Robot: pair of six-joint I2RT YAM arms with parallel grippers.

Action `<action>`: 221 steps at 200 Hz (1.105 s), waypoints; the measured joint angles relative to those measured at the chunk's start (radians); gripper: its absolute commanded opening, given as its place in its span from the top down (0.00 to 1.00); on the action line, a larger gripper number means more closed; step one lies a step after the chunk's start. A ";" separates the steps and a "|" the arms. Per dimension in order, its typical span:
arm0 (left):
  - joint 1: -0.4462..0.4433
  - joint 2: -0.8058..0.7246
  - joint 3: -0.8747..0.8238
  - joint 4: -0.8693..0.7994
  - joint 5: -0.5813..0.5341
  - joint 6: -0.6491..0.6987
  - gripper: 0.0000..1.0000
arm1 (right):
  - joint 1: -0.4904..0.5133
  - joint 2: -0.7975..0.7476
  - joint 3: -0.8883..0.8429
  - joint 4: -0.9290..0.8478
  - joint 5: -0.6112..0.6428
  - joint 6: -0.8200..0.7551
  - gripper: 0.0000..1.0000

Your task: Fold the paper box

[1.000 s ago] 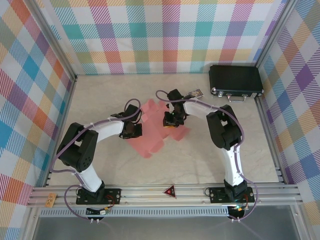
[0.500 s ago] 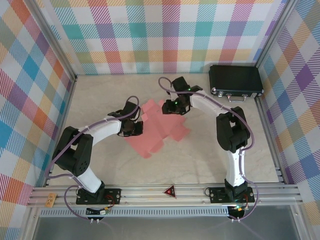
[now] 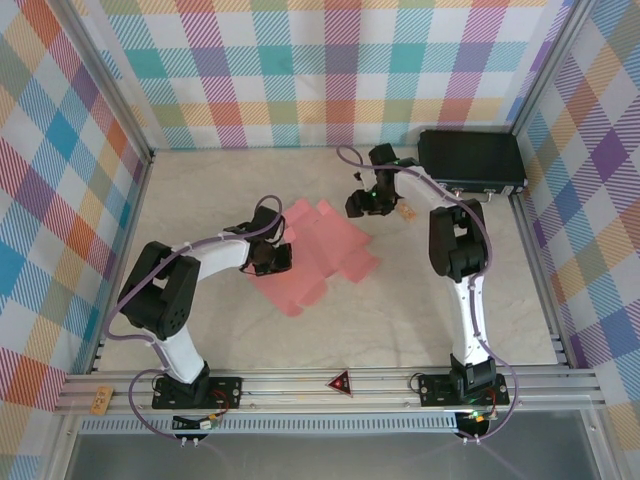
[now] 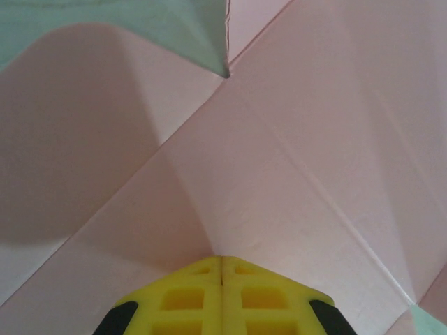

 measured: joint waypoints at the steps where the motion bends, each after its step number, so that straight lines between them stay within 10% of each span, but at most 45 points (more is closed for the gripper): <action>1: 0.000 0.000 0.000 0.001 -0.001 -0.002 1.00 | 0.000 0.002 0.001 -0.001 -0.002 -0.001 0.38; 221: 0.000 -0.018 -0.041 0.053 -0.018 -0.025 1.00 | 0.008 0.137 0.176 -0.271 -0.221 -0.201 0.44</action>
